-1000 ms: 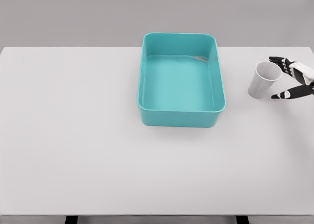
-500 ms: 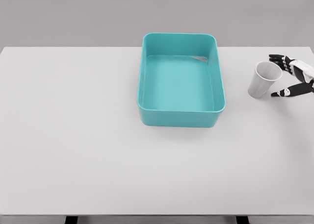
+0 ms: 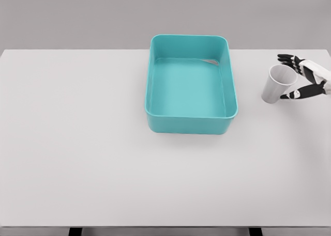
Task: Put the paper cup into the basket with your right arm
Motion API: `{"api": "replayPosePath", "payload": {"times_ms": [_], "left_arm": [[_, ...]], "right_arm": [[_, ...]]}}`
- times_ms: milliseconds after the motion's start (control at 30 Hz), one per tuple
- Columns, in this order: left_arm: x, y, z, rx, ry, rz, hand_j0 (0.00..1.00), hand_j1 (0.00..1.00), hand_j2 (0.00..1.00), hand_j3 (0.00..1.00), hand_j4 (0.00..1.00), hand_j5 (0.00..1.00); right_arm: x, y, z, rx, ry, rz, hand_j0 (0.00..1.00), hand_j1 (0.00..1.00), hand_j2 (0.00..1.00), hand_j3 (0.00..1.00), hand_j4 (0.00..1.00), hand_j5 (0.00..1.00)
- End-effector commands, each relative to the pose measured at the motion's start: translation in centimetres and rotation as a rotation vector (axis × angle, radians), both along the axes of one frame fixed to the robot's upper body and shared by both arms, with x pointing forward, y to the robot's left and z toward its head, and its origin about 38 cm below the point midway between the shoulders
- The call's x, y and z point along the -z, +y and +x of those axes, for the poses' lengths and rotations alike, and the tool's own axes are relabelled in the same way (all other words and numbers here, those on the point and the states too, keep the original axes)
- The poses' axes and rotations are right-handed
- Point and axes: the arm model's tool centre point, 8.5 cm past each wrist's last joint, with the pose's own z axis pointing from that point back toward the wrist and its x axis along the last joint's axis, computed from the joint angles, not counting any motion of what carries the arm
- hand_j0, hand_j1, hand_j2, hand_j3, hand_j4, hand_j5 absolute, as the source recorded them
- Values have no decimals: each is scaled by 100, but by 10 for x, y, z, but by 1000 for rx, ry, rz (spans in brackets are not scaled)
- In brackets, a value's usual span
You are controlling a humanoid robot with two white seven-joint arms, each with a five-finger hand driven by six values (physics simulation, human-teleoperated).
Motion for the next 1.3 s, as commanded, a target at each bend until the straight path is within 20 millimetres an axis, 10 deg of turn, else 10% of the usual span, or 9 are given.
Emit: {"api": "replayPosePath", "payload": {"times_ms": [0,1267], "left_arm": [[0,0,0,1,0,0,100,100,100,100,100,100],[0,0,0,1,0,0,100,100,100,100,100,100]], "right_arm": [[-1,2,1,-2,-3,7,100,100,100,100,100,100],[-5,7,4,-12,-31,28,79,79,79,79,79,79]]}}
